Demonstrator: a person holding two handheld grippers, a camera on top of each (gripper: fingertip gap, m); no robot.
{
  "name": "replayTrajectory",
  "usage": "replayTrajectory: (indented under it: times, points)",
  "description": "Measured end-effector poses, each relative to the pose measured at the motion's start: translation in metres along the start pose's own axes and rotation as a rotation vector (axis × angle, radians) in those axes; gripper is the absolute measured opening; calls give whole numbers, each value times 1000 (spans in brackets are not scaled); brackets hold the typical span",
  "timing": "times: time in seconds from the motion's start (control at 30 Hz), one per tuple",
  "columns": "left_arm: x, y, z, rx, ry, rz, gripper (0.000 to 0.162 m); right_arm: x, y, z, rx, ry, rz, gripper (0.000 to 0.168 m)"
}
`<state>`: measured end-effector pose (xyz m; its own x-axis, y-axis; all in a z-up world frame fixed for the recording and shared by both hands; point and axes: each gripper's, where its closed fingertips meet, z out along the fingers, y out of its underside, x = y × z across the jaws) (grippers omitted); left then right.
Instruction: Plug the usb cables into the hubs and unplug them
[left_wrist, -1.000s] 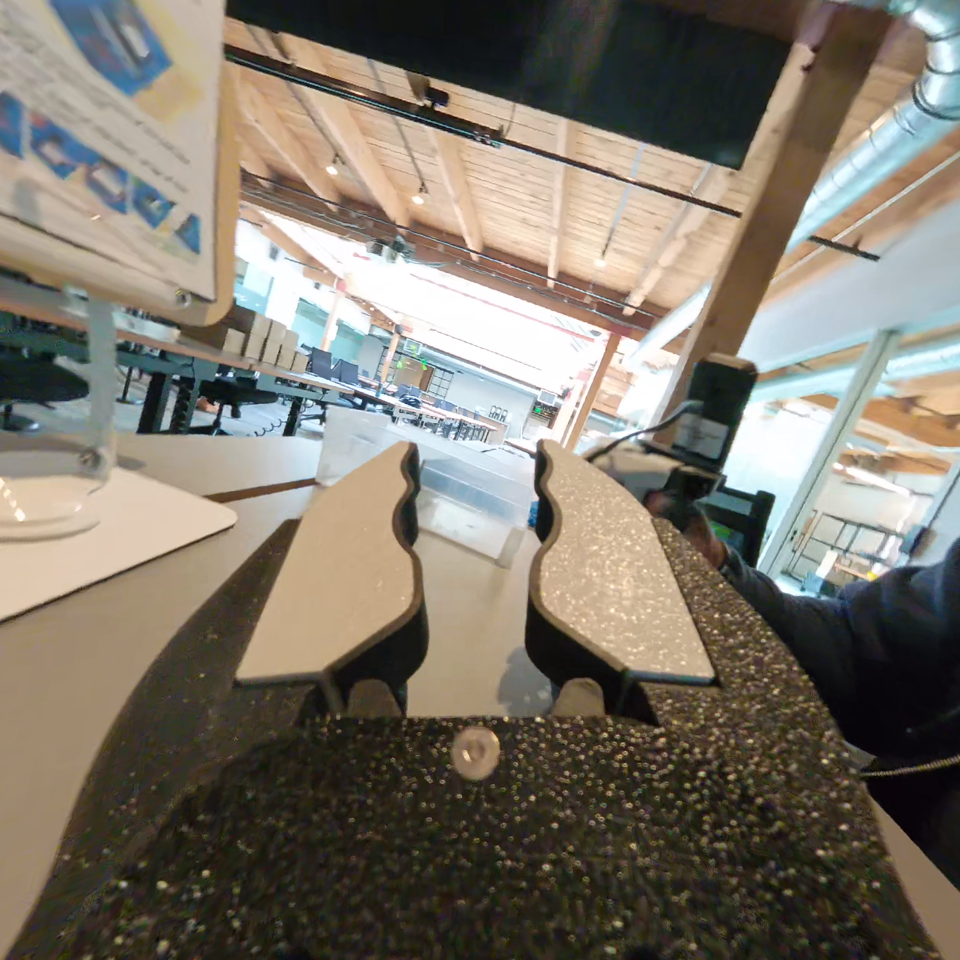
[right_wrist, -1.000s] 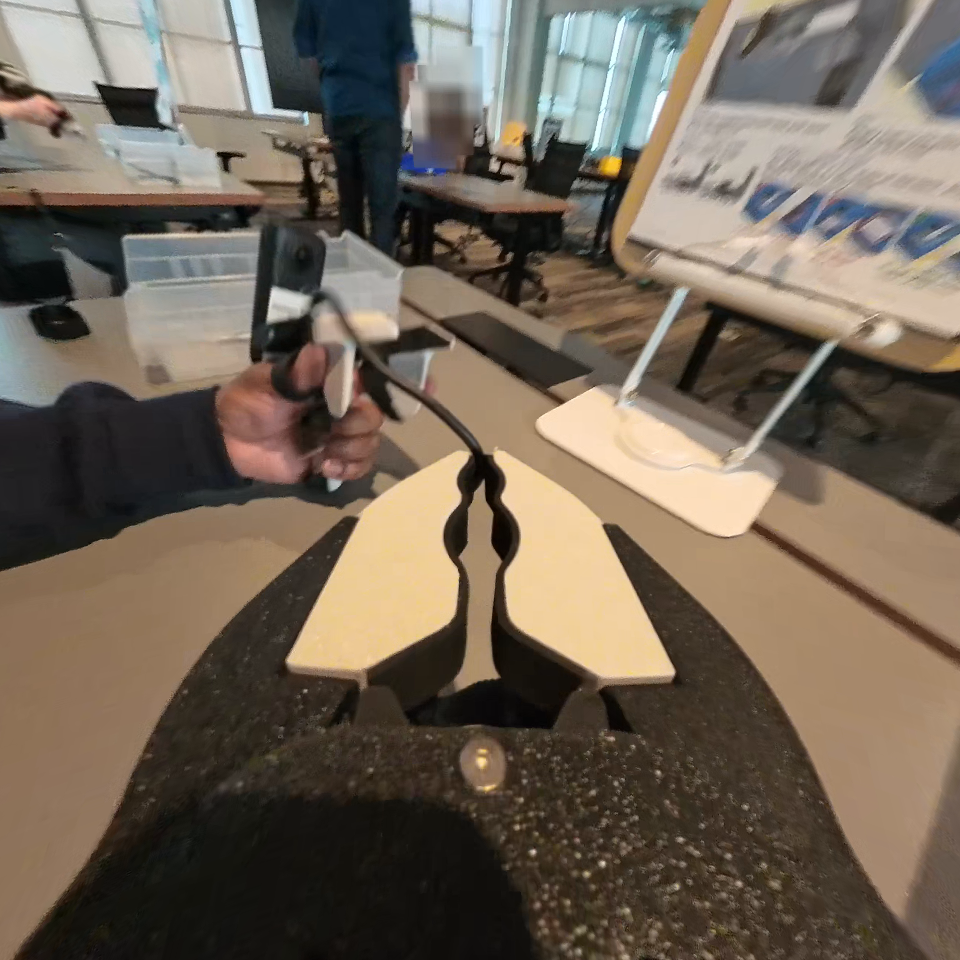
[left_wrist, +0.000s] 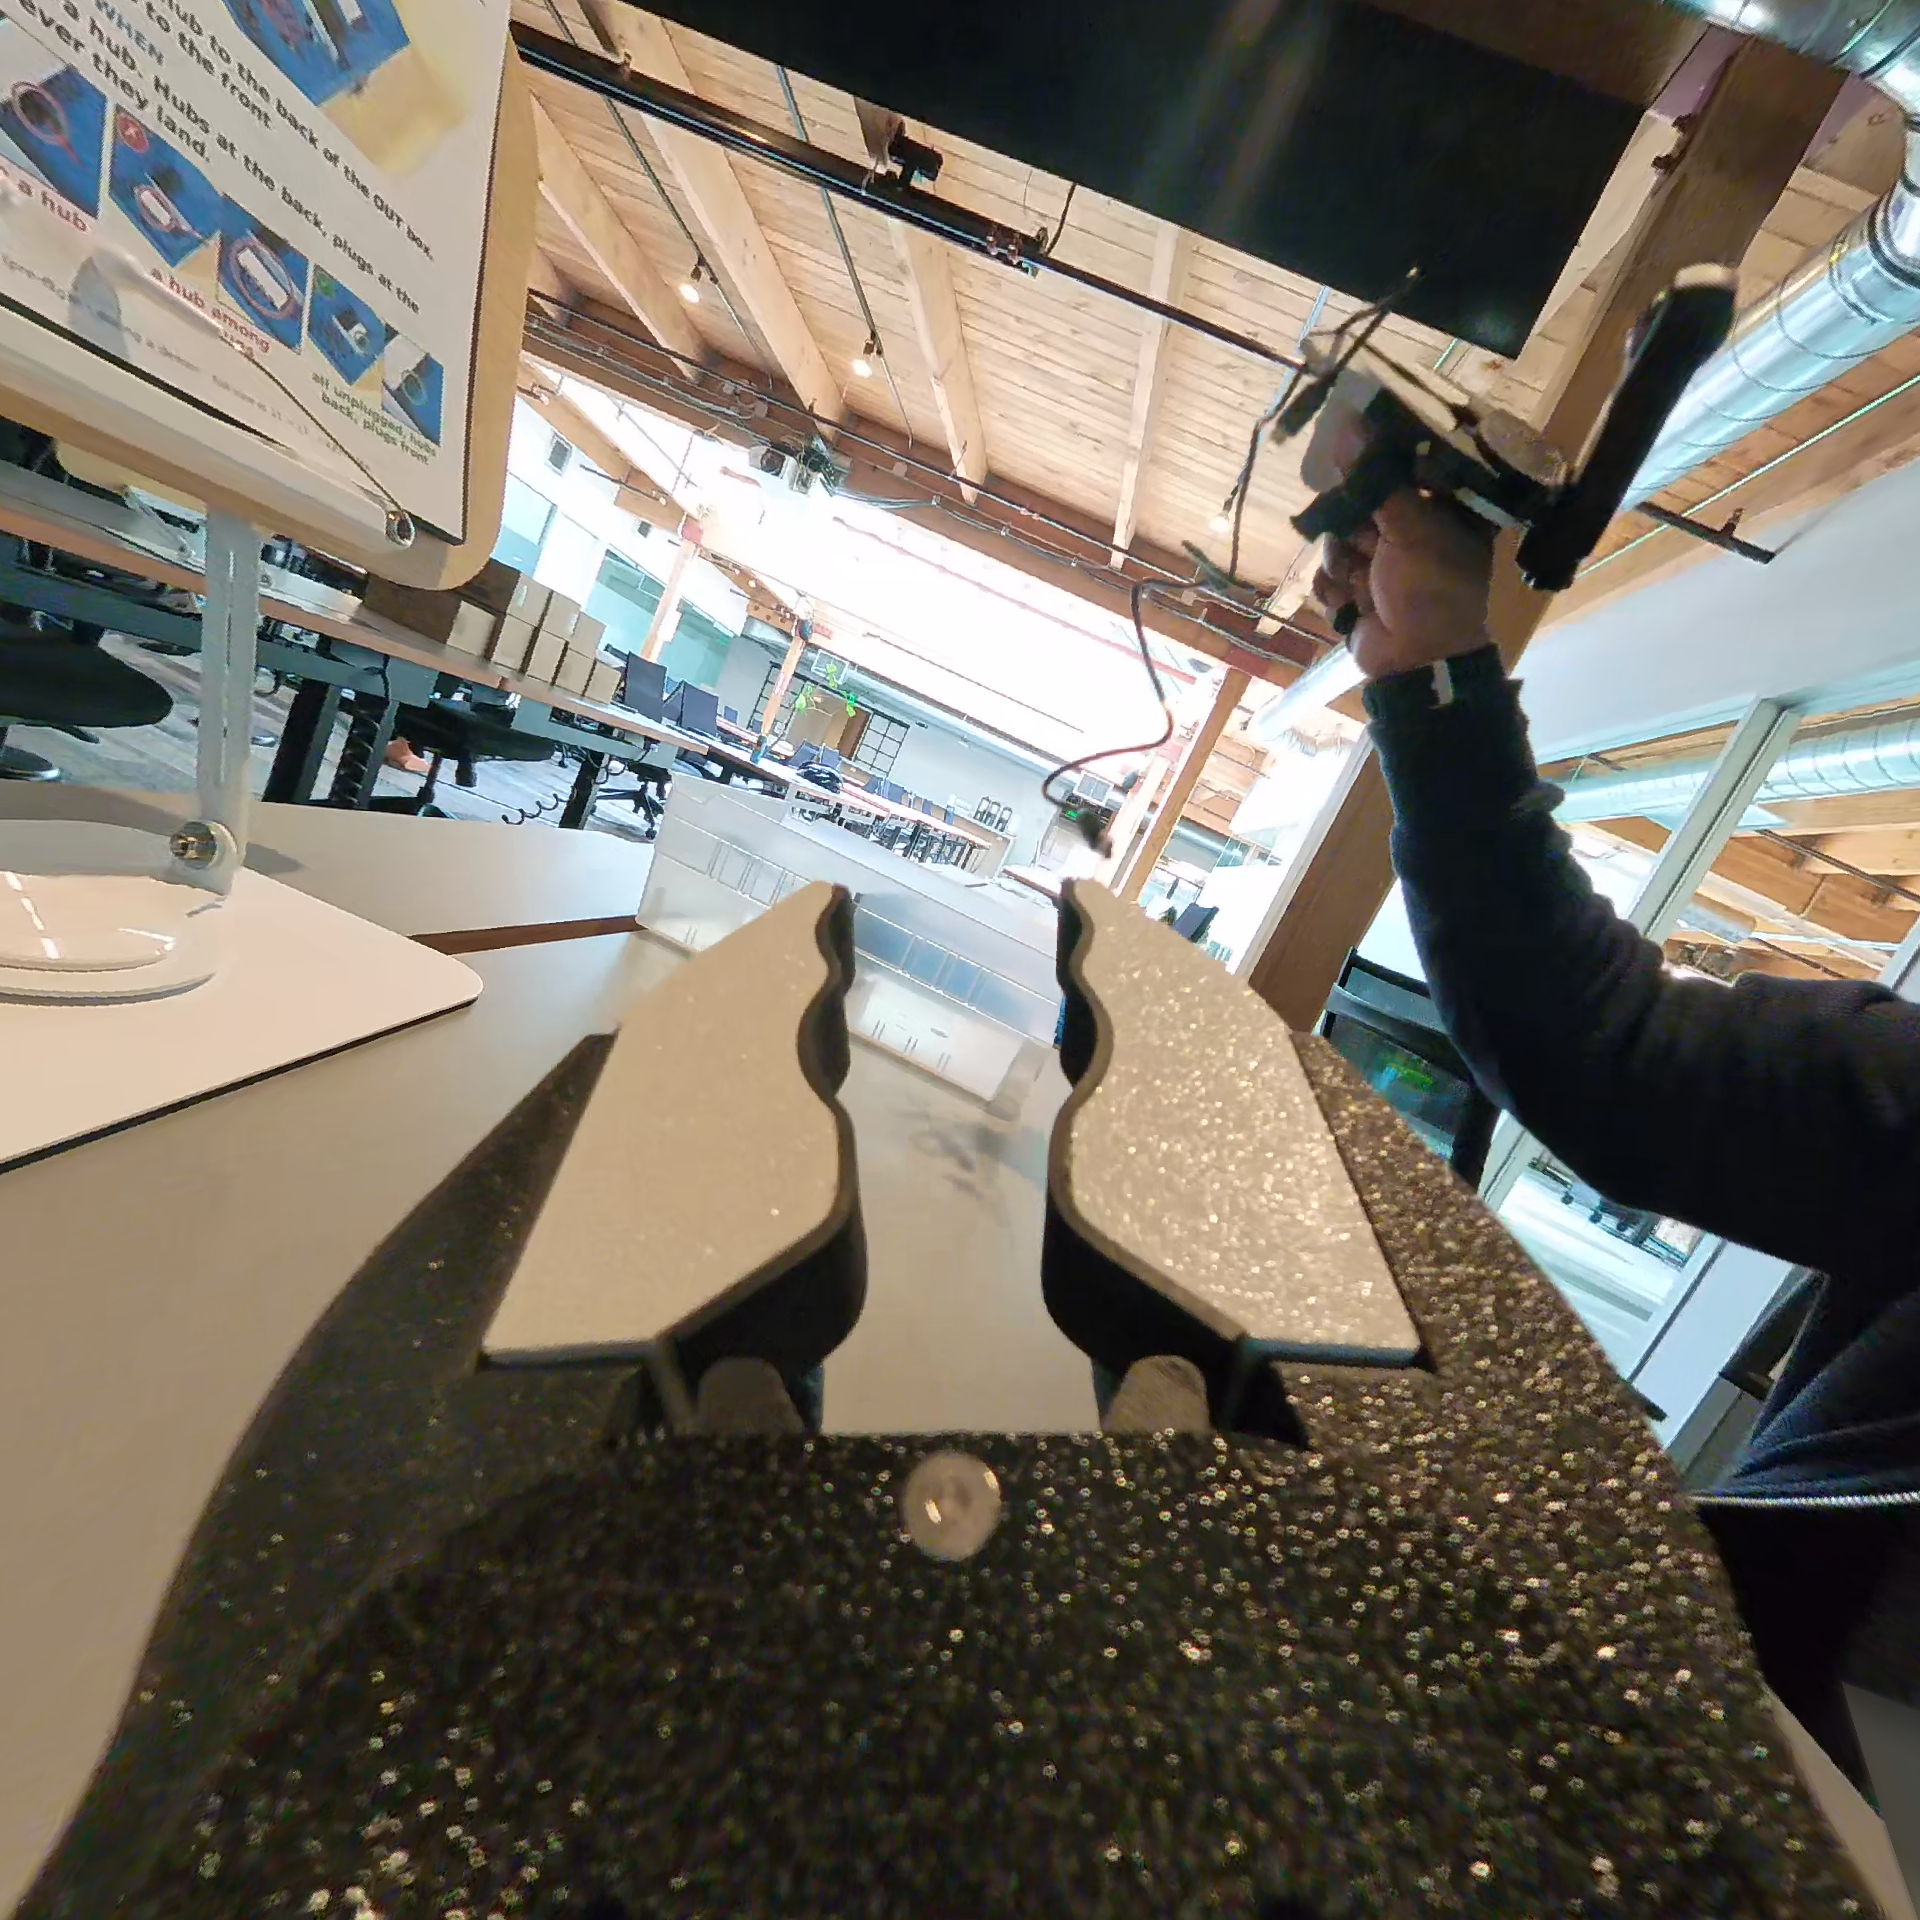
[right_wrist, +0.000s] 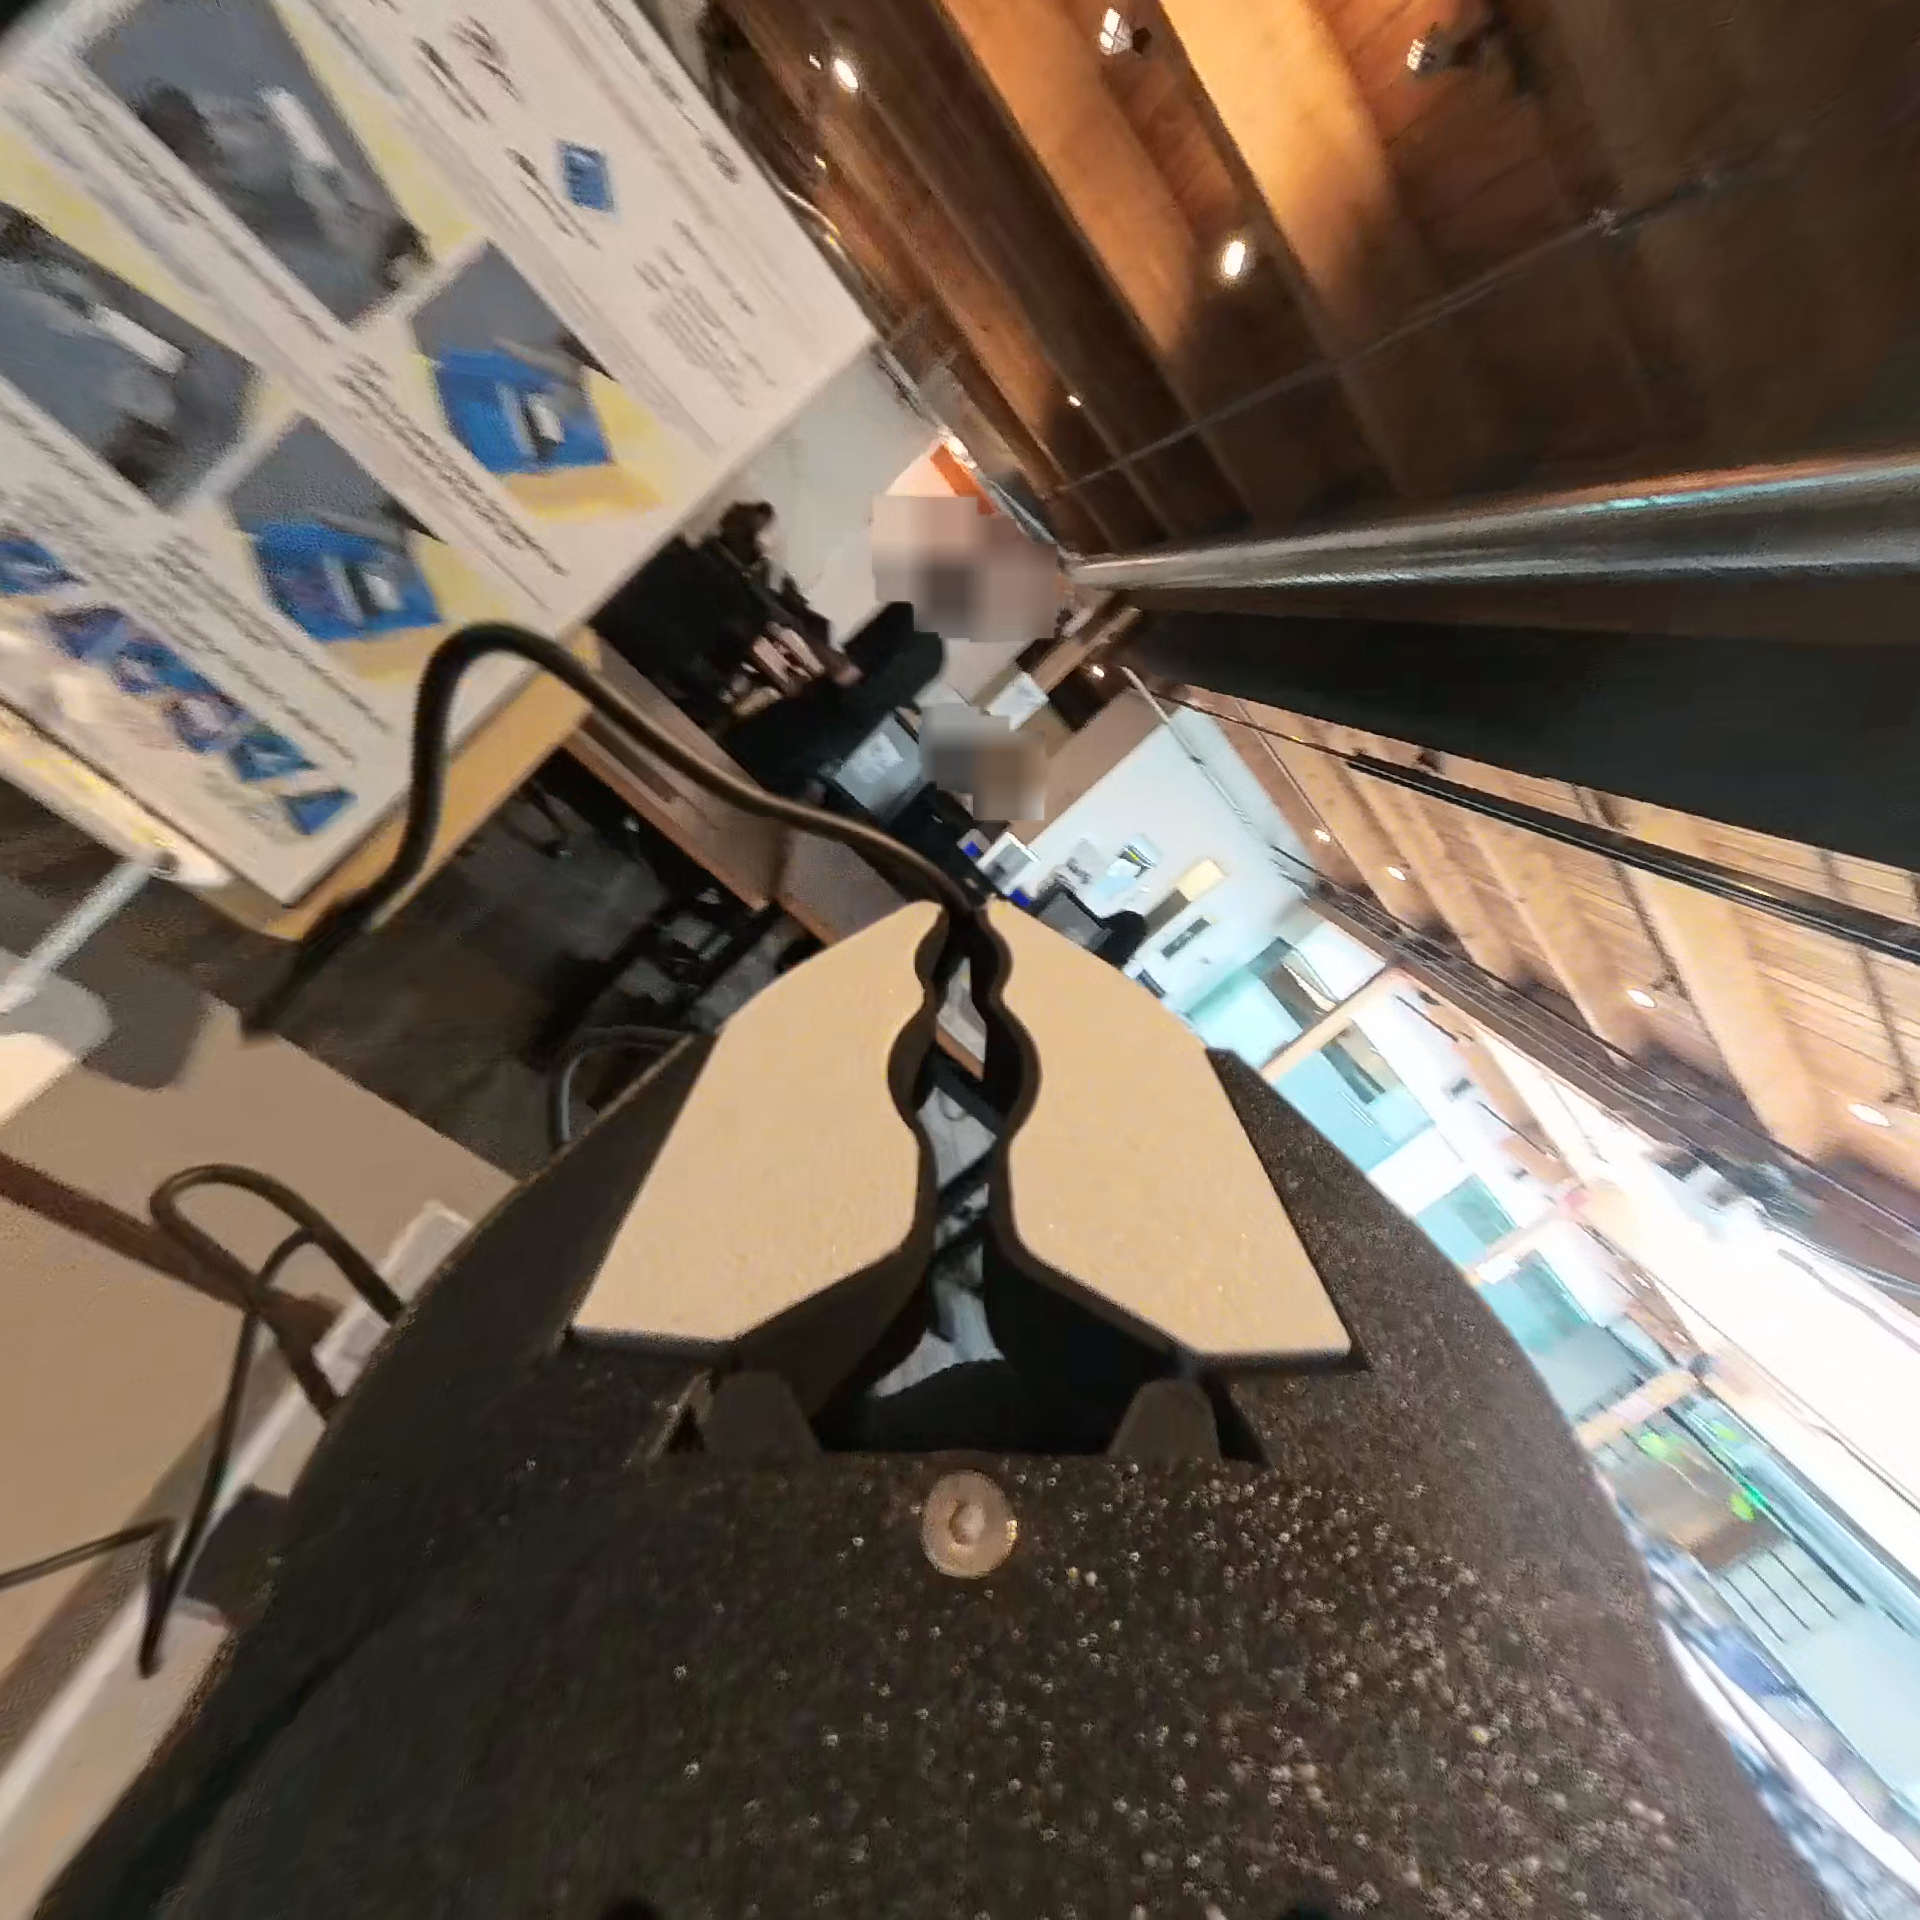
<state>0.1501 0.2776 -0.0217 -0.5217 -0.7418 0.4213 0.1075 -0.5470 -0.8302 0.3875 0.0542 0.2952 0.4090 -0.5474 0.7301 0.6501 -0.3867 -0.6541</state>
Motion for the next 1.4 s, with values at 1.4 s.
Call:
replayTrajectory:
  times: [1.4]
  points:
    - [2,6,2,-34,5,18,28,-219,361,-32,-808,-566,30,17]
